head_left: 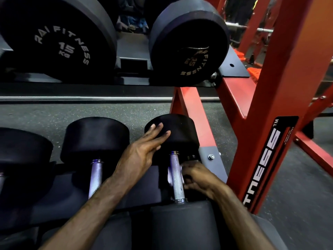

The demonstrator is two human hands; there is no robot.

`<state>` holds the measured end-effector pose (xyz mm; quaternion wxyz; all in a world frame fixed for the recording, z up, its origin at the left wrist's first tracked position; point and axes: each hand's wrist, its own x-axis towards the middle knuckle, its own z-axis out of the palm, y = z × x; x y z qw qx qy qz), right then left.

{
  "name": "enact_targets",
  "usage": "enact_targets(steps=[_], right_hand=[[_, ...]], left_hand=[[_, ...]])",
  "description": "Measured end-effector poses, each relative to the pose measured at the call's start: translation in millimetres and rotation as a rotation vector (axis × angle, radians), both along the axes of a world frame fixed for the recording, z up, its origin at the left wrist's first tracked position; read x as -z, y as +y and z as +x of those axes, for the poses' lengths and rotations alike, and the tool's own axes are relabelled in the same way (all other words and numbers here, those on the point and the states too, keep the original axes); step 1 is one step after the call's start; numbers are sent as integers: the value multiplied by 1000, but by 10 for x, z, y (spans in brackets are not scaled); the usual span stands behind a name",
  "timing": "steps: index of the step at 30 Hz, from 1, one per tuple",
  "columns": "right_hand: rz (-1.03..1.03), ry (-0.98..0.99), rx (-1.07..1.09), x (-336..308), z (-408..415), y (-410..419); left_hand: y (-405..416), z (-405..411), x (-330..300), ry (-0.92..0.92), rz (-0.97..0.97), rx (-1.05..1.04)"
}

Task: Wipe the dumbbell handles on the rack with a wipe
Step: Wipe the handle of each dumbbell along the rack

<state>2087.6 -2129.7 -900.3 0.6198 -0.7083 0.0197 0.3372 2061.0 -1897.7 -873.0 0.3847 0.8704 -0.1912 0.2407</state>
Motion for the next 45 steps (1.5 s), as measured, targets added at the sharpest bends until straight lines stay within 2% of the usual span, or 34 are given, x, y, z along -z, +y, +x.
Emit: enact_targets(steps=[3,9,14,20,22,24,26,30,32,34,37,41,43,45], right_hand=[[-92,59,-172,-13,-126,-131],[96,-64,204,12,32,43],[-15,-121,129,13,-209,-155],[-24,-323,284,-79,-10,82],[-118,-339,176,-87,-61,-5],[-160,-260,54,-54,-167,-113],[-172,-215,28,-69,-207,-137],[-238,-438,154,-102,-23,12],[-255,-471,177,-92,8,36],[-263,-412,113,-115,-63,-28],[-136,-146,5,-95,-173,-138],[-21,-33,62,-104,-2,-16],[102,60,146,-84,78,64],[142,121,127,-57,16,47]], left_hand=[[6,7,5,1,4,-2],[6,5,12,-1,8,-4],[-3,17,31,-7,10,-14],[-4,16,38,-13,21,-18],[-7,11,35,-14,22,-17],[-11,5,38,-16,19,-19],[-21,3,36,-26,20,-21],[-22,-10,36,-22,20,-20],[-19,-7,36,-22,19,-24],[-17,-3,40,-20,22,-22],[-14,6,57,-32,26,-26],[-25,-2,68,-34,23,-29],[-24,-3,61,-33,18,-29],[-27,-9,60,-29,22,-27]])
